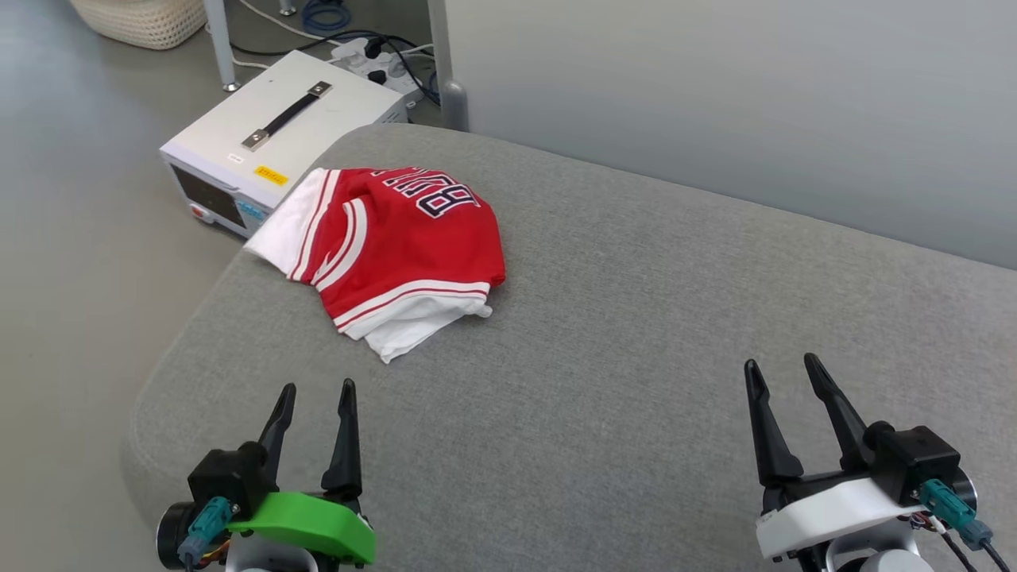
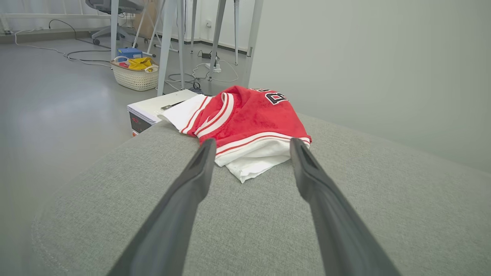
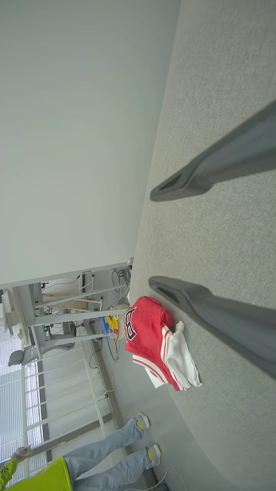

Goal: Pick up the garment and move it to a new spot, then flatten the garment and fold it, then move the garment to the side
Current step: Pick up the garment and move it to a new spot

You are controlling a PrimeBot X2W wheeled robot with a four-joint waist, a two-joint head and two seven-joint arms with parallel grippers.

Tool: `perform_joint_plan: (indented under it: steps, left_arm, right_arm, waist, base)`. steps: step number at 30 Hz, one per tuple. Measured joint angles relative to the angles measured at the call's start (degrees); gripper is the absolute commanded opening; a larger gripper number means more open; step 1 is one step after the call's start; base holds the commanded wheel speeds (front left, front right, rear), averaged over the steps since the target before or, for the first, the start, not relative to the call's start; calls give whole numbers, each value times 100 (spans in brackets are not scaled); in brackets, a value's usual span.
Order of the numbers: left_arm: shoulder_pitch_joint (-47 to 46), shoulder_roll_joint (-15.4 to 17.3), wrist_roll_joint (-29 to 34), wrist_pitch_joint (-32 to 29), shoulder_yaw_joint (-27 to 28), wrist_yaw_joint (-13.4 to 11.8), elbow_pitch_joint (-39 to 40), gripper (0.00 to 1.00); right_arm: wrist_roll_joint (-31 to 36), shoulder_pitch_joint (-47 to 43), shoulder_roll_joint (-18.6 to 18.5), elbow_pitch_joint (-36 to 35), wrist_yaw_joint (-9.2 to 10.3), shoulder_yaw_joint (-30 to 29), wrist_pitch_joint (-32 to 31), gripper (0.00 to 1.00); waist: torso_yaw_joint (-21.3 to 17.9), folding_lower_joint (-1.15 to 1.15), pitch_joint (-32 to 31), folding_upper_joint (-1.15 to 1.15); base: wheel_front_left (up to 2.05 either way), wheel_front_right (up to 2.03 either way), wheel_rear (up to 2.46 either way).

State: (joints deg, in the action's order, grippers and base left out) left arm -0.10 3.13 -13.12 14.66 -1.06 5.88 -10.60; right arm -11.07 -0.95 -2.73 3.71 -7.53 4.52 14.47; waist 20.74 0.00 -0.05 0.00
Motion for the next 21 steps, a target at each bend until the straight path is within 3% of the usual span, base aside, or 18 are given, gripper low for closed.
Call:
perform_joint_plan:
  steps: [11, 21]
  left_arm:
    - [2, 0, 43, 0, -91, 43, 1, 100]
    - [-5, 0, -51, 0, -125, 45, -118, 100]
  right_arm:
    - [3, 1, 2, 43, 0, 86, 1, 100]
    - [102, 43, 3, 43, -1, 105, 1, 100]
  waist:
    - [630, 0, -7, 0]
    - [668, 0, 208, 0]
  base:
    - [0, 0, 0]
    - [0, 0, 0]
